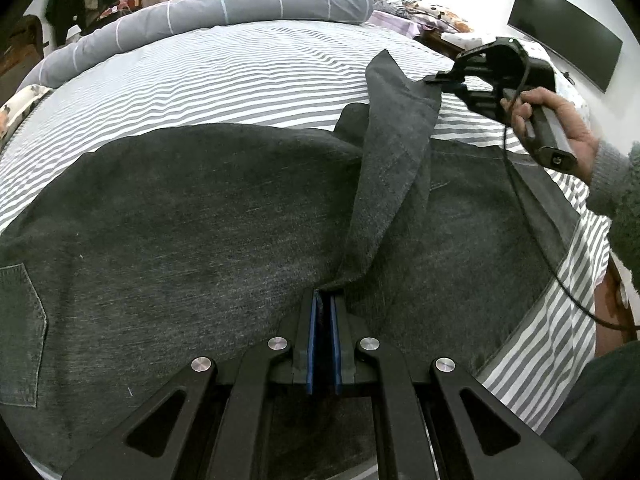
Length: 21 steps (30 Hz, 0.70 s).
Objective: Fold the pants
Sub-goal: 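Hold the leg with the left tool while the right tool grasps the leg end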
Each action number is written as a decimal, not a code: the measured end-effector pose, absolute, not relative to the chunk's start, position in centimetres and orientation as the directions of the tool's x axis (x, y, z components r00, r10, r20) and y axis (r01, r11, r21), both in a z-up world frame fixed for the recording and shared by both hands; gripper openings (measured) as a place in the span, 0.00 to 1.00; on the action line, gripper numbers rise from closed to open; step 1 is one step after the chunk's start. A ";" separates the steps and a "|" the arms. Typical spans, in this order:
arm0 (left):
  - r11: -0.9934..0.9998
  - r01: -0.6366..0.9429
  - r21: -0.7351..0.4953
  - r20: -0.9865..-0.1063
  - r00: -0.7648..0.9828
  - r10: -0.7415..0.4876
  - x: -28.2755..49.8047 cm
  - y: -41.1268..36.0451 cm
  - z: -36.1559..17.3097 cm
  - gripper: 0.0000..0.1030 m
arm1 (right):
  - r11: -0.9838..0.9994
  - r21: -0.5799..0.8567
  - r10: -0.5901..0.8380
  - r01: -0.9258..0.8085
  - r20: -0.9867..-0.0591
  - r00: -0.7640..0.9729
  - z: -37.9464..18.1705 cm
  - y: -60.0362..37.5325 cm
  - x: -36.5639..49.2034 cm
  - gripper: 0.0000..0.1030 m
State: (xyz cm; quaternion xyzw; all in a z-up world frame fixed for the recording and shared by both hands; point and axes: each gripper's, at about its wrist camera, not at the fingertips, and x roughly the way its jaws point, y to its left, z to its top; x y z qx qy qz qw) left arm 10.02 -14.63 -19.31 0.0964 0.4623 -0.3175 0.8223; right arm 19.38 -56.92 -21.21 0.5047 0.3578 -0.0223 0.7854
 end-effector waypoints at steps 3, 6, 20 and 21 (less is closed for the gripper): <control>0.782 0.610 -0.130 -0.821 0.376 -0.430 9.9 -14.6 -19.0 0.06 | 0.504 0.771 0.303 0.389 -0.580 0.756 -19.0 -57.0 18.4 0.04; 0.780 0.613 -0.127 -0.814 0.385 -0.435 9.8 -14.6 -18.3 0.06 | 0.529 0.742 0.258 0.412 -0.603 0.755 -17.0 -57.5 16.6 0.04; 0.674 0.737 -0.043 -0.783 0.395 -0.481 5.6 -16.9 -14.7 0.06 | 0.531 0.655 0.077 0.537 -0.669 0.740 -12.9 -60.7 2.2 0.04; 0.659 0.752 -0.025 -0.789 0.390 -0.475 5.1 -17.3 -15.0 0.06 | 0.529 0.647 0.067 0.549 -0.677 0.733 -13.2 -60.8 1.2 0.04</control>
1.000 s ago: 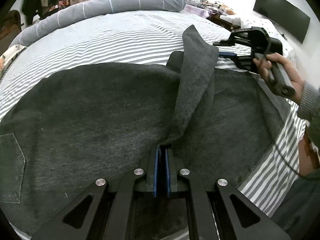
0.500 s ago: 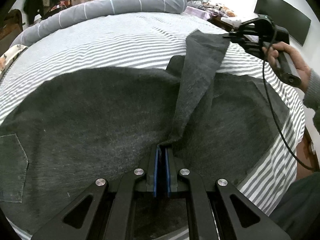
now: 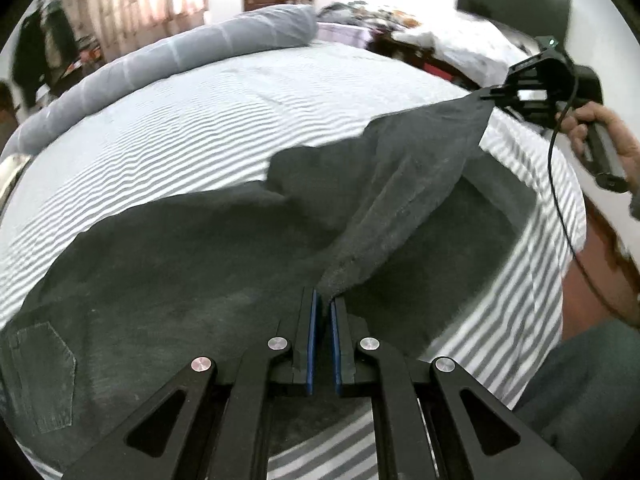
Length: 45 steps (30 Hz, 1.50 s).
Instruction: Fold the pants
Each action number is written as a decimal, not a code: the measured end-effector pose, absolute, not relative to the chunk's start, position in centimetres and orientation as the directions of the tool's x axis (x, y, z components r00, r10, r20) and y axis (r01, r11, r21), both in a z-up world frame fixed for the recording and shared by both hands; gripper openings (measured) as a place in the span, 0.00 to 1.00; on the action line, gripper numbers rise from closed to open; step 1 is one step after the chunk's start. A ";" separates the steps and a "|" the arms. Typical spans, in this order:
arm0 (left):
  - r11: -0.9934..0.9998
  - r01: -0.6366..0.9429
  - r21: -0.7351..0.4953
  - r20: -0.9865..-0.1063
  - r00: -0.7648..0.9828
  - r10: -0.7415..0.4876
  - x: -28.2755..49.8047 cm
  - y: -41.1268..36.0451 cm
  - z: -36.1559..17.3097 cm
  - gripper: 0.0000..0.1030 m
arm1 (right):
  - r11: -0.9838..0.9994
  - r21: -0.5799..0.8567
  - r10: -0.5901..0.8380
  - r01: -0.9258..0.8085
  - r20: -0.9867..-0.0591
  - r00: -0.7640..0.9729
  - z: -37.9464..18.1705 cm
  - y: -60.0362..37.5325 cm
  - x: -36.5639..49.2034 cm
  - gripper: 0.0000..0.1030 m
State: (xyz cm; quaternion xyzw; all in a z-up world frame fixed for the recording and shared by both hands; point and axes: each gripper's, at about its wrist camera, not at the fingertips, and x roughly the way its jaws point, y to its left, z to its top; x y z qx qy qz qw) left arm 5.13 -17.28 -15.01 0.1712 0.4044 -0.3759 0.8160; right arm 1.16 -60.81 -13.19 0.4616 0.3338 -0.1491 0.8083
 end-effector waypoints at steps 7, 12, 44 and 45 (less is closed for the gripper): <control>0.593 0.805 0.026 -0.833 0.345 -0.432 3.4 -18.2 -17.4 0.06 | 0.504 0.552 0.043 0.665 -0.784 0.619 -18.4 -60.2 -5.1 0.04; 0.548 0.835 0.041 -0.837 0.328 -0.438 2.4 -17.7 -17.4 0.06 | 0.490 0.543 0.040 0.682 -0.795 0.605 -20.0 -59.8 -6.5 0.04; 0.836 0.535 -0.125 -0.833 0.402 -0.381 12.8 -10.2 -16.6 0.15 | 0.741 0.562 0.288 0.369 -0.761 0.581 -12.4 -49.7 7.5 0.39; 0.847 0.517 -0.120 -0.844 0.397 -0.362 13.3 -9.7 -17.3 0.15 | 0.747 0.572 0.322 0.340 -0.758 0.567 -12.4 -48.6 9.1 0.40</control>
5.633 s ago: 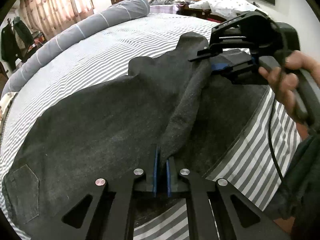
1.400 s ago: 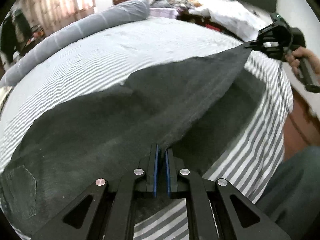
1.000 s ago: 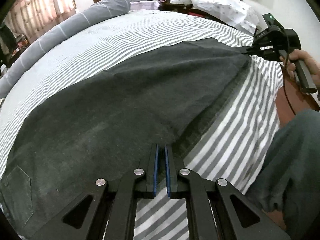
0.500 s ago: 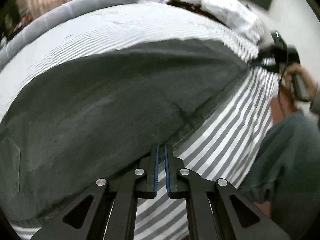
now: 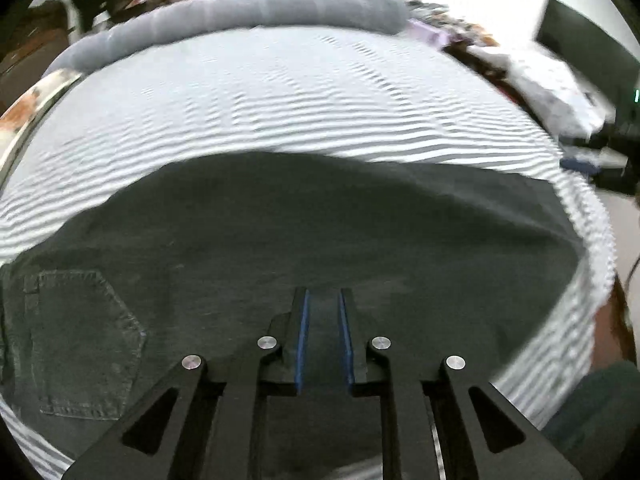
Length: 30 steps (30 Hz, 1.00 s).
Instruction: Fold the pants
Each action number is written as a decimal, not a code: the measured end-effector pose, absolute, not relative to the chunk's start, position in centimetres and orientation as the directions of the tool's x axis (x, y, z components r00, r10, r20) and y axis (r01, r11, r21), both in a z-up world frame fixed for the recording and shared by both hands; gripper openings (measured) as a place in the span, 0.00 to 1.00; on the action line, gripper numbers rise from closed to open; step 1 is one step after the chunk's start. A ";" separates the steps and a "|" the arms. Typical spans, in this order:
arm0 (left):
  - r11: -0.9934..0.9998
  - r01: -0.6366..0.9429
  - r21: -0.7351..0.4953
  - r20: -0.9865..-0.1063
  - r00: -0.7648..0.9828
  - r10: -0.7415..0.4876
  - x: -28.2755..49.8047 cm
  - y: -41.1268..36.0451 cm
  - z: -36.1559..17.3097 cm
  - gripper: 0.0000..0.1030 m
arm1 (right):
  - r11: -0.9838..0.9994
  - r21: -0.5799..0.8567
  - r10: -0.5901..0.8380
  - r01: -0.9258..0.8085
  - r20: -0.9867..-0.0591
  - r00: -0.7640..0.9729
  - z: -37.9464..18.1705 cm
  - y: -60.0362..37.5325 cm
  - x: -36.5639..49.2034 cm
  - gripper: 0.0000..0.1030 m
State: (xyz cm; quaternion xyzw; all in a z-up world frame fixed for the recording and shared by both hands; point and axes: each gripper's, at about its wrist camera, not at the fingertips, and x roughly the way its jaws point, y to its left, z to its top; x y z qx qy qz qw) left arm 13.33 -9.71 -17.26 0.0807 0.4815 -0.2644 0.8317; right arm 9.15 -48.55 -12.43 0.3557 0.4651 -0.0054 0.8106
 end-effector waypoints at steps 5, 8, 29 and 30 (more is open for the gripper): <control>0.870 0.450 -0.200 -0.885 0.297 -0.357 14.1 -7.0 -19.9 0.15 | 0.790 0.594 0.488 0.152 -0.759 0.430 -13.5 -39.9 19.8 0.43; 0.867 0.420 -0.269 -0.887 0.243 -0.393 13.9 -5.8 -20.1 0.15 | 0.788 0.611 0.553 0.081 -0.759 0.344 -15.0 -35.0 24.4 0.46; 0.954 0.176 -0.244 -0.740 0.602 -0.301 18.5 3.2 -11.3 0.15 | 0.800 0.554 0.591 -0.229 -0.795 0.137 -20.9 -18.2 19.5 0.22; 0.951 0.176 -0.255 -0.746 0.590 -0.309 19.3 2.8 -11.5 0.15 | 0.806 0.547 0.584 -0.227 -0.797 0.153 -21.0 -18.1 19.1 0.22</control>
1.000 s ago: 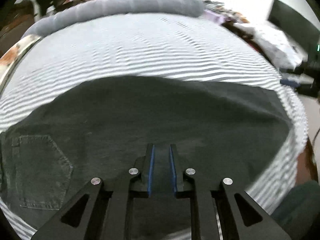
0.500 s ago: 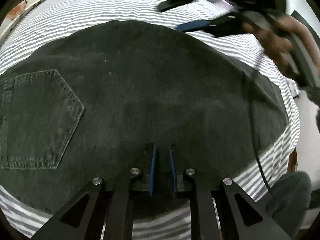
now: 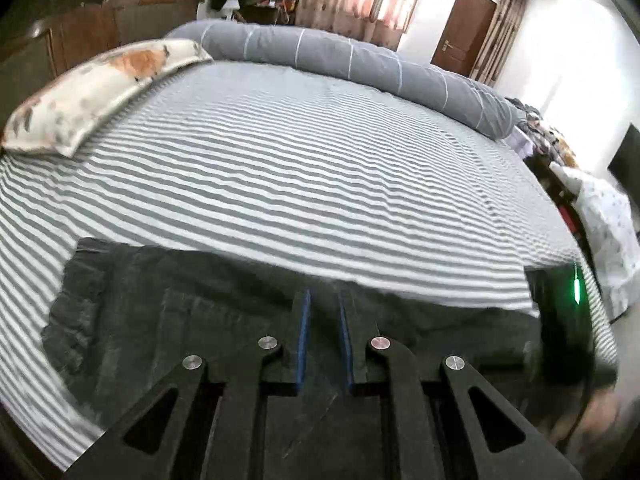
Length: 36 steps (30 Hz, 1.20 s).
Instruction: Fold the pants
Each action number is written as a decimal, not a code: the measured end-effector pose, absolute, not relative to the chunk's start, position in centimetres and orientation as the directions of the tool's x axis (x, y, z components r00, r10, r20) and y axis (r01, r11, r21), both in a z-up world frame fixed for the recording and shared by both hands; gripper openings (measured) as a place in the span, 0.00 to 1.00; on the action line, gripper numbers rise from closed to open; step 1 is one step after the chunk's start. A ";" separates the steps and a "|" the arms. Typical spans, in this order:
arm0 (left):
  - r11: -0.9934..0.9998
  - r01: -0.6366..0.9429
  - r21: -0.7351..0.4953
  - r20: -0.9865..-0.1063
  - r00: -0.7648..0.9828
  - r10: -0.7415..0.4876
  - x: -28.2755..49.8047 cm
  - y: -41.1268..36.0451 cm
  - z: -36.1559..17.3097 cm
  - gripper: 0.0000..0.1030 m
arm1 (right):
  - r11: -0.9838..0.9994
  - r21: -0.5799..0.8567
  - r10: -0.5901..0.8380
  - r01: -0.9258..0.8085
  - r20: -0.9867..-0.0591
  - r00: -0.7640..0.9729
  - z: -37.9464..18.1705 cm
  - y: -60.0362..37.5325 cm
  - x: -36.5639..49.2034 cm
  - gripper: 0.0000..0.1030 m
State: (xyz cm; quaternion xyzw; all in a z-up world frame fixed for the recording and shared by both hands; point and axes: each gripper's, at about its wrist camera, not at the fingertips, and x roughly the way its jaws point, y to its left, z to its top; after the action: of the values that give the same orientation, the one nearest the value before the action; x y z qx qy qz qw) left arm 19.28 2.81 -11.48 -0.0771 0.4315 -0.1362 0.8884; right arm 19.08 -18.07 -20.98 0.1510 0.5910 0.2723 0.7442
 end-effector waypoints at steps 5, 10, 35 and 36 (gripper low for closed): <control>0.962 0.160 -0.222 -0.834 0.480 -0.272 21.7 1.3 -16.4 0.15 | 0.771 0.609 0.635 -0.185 -0.756 0.157 -21.2 -19.0 18.9 0.33; 0.955 0.101 -0.280 -0.871 0.391 -0.297 22.4 1.8 -19.7 0.15 | 0.688 0.716 0.726 -0.119 -0.675 0.133 -21.7 -20.2 20.5 0.51; 0.947 0.101 -0.303 -0.859 0.402 -0.318 21.6 2.8 -19.7 0.14 | 0.499 0.851 0.818 0.164 -0.525 0.234 -23.5 -23.5 25.4 0.47; 0.947 0.101 -0.304 -0.859 0.401 -0.319 21.7 2.9 -19.6 0.14 | 0.519 0.841 0.808 0.151 -0.541 0.234 -23.3 -23.5 25.4 0.46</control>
State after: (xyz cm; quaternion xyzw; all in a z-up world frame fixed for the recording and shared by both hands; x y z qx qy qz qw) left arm 21.67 2.90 -19.62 -0.1020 0.5323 -0.1264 0.8308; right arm 25.42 -23.47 -23.31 0.4228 0.5670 0.2484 0.6619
